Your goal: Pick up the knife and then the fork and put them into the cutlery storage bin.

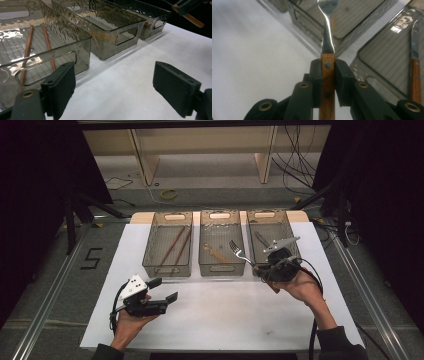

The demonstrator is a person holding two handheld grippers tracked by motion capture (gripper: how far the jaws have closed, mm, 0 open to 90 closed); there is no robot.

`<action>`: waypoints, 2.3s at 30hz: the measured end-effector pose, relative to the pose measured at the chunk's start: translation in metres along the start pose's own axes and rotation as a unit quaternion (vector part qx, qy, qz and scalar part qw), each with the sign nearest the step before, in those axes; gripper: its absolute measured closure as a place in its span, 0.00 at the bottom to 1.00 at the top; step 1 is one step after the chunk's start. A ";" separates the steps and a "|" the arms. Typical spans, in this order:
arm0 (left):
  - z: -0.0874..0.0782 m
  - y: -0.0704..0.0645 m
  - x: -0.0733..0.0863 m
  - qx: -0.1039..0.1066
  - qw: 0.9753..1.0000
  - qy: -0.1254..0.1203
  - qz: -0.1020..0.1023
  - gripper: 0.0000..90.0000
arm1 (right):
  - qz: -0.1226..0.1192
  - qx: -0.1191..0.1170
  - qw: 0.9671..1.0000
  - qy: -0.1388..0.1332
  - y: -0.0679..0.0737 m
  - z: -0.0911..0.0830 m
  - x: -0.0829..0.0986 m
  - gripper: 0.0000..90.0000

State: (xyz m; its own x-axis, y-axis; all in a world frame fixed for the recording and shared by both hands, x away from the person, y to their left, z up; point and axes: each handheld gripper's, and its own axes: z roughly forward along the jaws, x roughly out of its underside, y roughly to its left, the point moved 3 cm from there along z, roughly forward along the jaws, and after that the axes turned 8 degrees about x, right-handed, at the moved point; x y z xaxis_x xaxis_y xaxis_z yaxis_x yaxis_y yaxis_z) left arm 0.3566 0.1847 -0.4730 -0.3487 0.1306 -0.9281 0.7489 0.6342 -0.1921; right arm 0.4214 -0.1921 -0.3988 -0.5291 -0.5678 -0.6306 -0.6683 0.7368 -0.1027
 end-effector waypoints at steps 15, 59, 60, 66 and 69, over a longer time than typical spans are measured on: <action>-0.001 0.000 0.000 0.000 1.000 -0.004 -0.002 0.19 | 0.025 0.022 0.999 -0.008 -0.028 0.003 -0.027 0.87; 0.000 0.001 -0.001 0.000 1.000 -0.008 -0.003 0.18 | 0.109 0.095 0.989 0.029 -0.111 0.032 -0.048 0.86; 0.000 0.001 0.000 0.000 1.000 -0.008 -0.004 0.18 | 0.109 0.098 0.989 0.031 -0.113 0.034 -0.047 0.86; 0.000 0.001 0.000 0.000 1.000 -0.008 -0.004 0.18 | 0.121 0.105 0.986 0.038 -0.119 0.040 -0.045 0.86; 0.000 0.001 0.000 0.000 1.000 -0.008 -0.003 0.18 | 0.126 0.109 0.985 0.044 -0.122 0.044 -0.043 0.86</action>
State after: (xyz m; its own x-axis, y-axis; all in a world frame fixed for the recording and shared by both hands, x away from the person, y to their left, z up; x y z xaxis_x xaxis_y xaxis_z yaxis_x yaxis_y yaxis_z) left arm 0.3573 0.1857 -0.4727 -0.3449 0.1148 -0.9316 0.7464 0.6354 -0.1981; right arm 0.5487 -0.2409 -0.3927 -0.7137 -0.3794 -0.5887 -0.3866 0.9143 -0.1205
